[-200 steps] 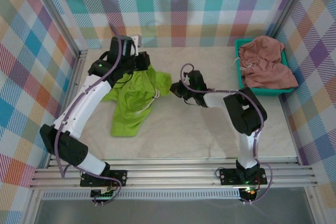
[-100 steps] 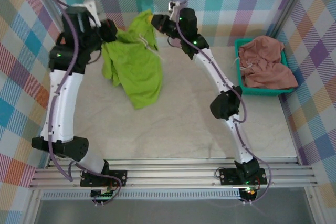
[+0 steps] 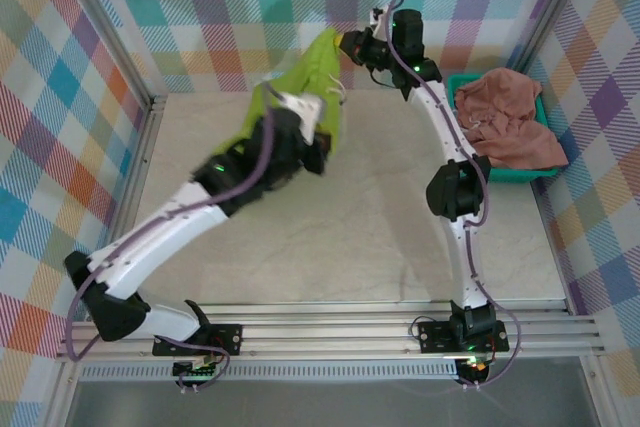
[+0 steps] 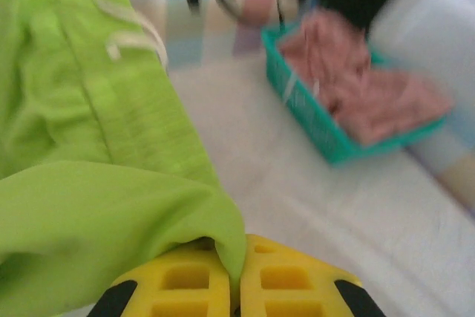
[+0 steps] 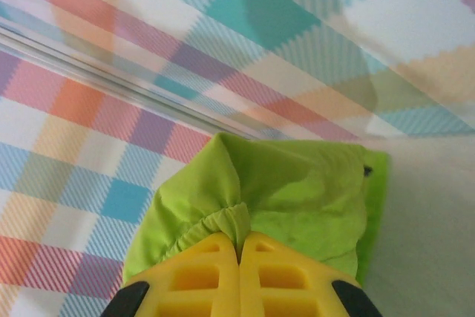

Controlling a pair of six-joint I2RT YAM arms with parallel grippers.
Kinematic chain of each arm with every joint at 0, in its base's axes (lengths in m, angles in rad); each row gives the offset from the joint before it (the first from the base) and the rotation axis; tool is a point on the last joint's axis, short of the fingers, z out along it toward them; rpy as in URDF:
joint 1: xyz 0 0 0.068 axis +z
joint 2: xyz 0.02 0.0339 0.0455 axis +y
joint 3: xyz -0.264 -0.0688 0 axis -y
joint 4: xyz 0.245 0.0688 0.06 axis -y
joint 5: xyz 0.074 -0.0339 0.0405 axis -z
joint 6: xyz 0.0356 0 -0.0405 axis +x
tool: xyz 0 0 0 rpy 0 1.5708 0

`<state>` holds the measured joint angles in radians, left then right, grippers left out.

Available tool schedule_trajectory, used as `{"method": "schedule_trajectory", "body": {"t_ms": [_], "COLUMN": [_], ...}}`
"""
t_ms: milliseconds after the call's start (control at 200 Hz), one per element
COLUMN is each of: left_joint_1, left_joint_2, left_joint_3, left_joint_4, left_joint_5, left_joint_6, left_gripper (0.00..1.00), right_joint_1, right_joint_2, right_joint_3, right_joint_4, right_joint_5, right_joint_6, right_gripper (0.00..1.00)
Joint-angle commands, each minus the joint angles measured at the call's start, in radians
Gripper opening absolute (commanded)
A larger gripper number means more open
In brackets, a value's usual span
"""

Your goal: Fold and stack the shorts

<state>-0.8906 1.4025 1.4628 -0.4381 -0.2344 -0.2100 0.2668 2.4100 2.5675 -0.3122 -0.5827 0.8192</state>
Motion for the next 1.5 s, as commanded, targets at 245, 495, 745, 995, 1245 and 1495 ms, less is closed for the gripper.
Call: {"method": "schedule_trajectory", "body": {"t_ms": [245, 495, 745, 995, 1245, 1495], "left_joint_1": [-0.134, -0.063, 0.234, 0.392, 0.514, 0.564], "left_joint_2": [0.324, 0.139, -0.244, -0.434, -0.578, -0.541], "left_joint_3": [-0.111, -0.156, -0.465, -0.804, -1.013, -1.088], "left_joint_4": [0.381, 0.265, 0.068, 0.021, 0.021, 0.15], "left_joint_5": [0.223, 0.127, 0.156, 0.171, 0.197, 0.201], "left_joint_6": [-0.247, -0.21, -0.297, -0.444, -0.5, -0.481], "left_gripper": [0.32, 0.97, 1.0, 1.0, 0.87, 0.68], "right_joint_1": [-0.09, -0.101, -0.069, 0.012, -0.078, -0.144], "right_joint_2": [-0.238, -0.461, -0.871, -1.113, -1.298, -1.244], "right_joint_3": [-0.508, -0.7, -1.285, -1.653, -1.903, -1.968], "right_joint_4": [-0.062, -0.055, 0.128, 0.068, 0.006, 0.079], "right_joint_5": [0.191, 0.318, 0.357, 0.391, 0.44, 0.363], "right_joint_6": [-0.293, -0.328, -0.225, -0.248, -0.189, -0.169], "right_gripper": [0.22, 0.73, 0.84, 0.86, 0.88, 0.74]}}
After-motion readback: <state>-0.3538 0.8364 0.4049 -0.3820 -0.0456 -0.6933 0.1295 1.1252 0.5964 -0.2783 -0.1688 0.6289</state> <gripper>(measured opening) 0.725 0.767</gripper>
